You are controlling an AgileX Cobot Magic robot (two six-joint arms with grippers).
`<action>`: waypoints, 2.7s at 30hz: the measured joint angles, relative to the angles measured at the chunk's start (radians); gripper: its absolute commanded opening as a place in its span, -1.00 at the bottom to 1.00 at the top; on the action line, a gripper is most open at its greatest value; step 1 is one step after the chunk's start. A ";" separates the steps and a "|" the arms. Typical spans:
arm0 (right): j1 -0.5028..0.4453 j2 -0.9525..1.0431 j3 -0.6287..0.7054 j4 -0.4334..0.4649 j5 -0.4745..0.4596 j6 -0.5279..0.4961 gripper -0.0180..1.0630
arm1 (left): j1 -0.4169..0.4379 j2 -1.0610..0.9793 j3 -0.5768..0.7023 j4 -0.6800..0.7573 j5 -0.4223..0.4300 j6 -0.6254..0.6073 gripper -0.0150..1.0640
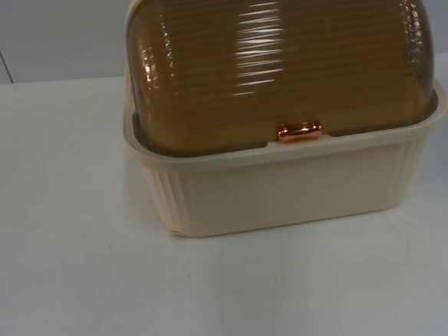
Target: Open the box lid with the left hand, place the block into the box with the right hand, then close the box lid with the left hand.
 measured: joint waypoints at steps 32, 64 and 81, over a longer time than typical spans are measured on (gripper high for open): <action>0.092 -0.048 -0.002 -0.028 0.095 -0.008 0.98 | -0.888 0.733 -0.015 1.427 -0.050 -0.404 0.97; 0.092 -0.048 -0.002 -0.048 0.093 -0.008 0.98 | -0.888 0.882 -0.026 1.626 -0.287 -0.642 -0.98; 0.092 -0.048 -0.002 -0.048 0.093 -0.008 0.98 | -0.833 0.922 -0.132 1.675 -0.209 -0.646 -0.98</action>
